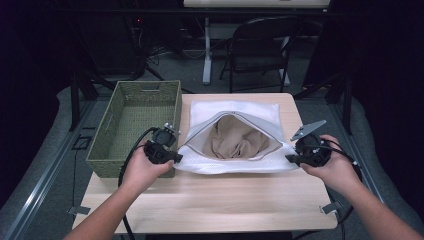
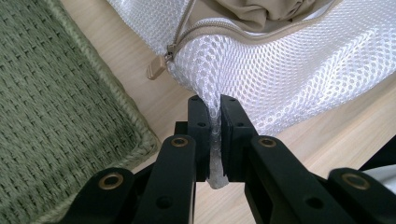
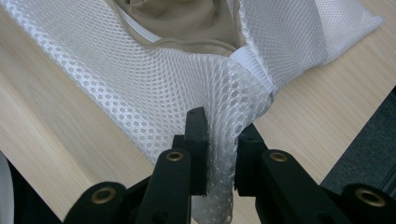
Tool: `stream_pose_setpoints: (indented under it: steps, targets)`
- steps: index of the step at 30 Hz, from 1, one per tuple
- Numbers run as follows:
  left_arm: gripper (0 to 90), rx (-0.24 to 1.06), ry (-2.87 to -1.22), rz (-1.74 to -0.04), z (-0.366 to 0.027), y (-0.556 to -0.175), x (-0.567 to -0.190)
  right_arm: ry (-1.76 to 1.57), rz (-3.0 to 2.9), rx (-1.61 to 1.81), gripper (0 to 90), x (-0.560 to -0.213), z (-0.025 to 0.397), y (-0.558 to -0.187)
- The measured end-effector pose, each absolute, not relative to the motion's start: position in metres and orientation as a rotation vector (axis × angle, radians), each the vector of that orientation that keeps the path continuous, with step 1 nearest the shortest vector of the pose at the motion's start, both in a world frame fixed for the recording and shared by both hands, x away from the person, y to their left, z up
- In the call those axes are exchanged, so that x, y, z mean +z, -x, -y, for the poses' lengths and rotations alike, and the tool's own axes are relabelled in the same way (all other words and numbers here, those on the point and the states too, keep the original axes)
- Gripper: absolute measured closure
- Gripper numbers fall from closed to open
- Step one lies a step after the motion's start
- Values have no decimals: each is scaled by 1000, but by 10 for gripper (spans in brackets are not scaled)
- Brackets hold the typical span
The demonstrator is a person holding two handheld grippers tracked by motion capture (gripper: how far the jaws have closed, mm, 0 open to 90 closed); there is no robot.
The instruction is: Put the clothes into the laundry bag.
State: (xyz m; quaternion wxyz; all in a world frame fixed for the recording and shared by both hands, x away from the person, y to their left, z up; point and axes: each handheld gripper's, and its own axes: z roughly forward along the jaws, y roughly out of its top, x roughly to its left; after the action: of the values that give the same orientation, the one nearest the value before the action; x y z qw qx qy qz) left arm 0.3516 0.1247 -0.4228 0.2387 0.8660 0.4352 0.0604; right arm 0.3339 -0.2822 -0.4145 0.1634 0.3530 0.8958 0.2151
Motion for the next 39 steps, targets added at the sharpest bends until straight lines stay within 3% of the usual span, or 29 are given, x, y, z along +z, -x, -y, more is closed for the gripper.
stream_pose_setpoints:
  steps: [16,39]
  targets:
    - [837,160,-2357,-1193,-129,-332,-457,-1079,-2536,729,777,-446,294,-314]
    - [833,102,-2337,-1249,-136,-317,-520,-1214,-2541,728,786,-518,293,-294]
